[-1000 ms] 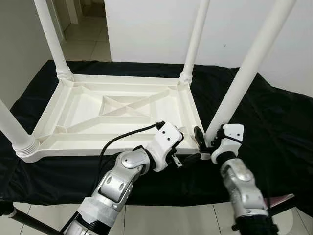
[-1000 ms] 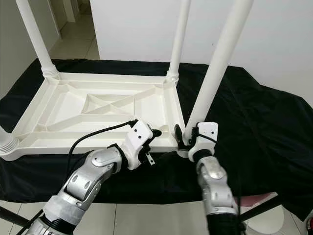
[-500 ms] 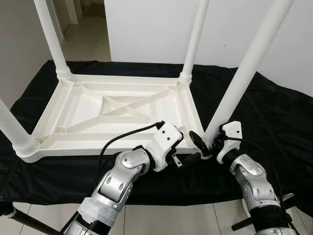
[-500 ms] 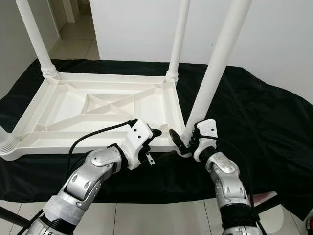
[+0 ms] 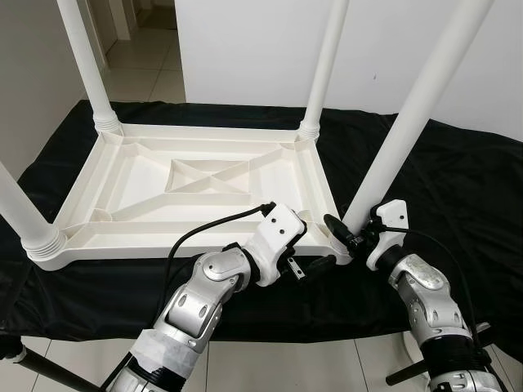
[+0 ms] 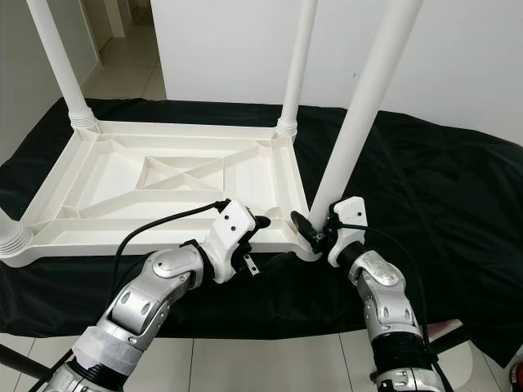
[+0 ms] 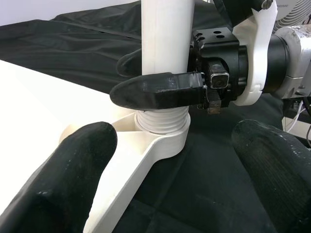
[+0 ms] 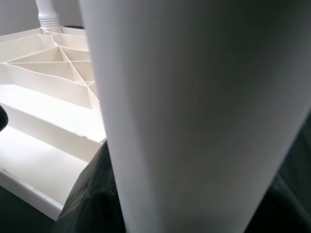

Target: Building children table

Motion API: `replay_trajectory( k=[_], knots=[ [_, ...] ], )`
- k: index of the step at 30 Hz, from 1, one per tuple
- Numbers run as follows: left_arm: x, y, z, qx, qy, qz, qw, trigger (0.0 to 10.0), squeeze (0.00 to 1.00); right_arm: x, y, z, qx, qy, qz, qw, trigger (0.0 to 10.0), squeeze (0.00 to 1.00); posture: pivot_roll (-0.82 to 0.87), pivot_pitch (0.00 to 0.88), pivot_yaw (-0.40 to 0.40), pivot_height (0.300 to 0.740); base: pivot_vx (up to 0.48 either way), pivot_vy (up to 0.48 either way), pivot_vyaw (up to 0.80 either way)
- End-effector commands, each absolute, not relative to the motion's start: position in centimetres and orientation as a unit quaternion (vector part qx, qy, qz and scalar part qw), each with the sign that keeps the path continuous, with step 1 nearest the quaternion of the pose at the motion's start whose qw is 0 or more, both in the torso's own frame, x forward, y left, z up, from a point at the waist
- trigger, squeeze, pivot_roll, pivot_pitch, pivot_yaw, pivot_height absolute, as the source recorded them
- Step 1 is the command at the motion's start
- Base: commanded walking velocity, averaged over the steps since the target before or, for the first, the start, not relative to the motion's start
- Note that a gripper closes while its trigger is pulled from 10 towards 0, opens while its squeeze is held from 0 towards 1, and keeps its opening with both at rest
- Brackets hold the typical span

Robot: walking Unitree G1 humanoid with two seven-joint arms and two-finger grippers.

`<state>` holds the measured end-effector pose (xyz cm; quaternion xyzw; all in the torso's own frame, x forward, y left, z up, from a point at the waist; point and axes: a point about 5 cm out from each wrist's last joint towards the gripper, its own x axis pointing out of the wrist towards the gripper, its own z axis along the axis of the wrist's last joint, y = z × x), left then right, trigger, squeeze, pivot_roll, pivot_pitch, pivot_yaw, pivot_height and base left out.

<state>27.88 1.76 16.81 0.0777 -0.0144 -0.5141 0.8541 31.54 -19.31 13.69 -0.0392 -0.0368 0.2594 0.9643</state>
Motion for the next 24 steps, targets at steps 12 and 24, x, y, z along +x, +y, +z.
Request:
replay_trajectory(
  k=[12, 24],
  knots=[
    [28.0, 1.9, 16.5, 0.081, -0.009, -0.500, 0.862, 10.0, 0.00, 31.0, -18.7, 10.6, 0.003, 0.029, 0.121, 0.992, 10.0, 0.00, 0.02, 0.072, -0.032, 0.740, 0.000, 0.000, 0.00],
    [27.9, 1.8, 16.5, 0.082, -0.010, -0.504, 0.860, 10.0, 0.00, 29.7, -17.0, 10.8, 0.053, 0.022, -0.034, 0.998, 10.0, 0.00, 0.03, 0.062, -0.038, 0.740, 0.000, 0.000, 0.00]
  ],
)
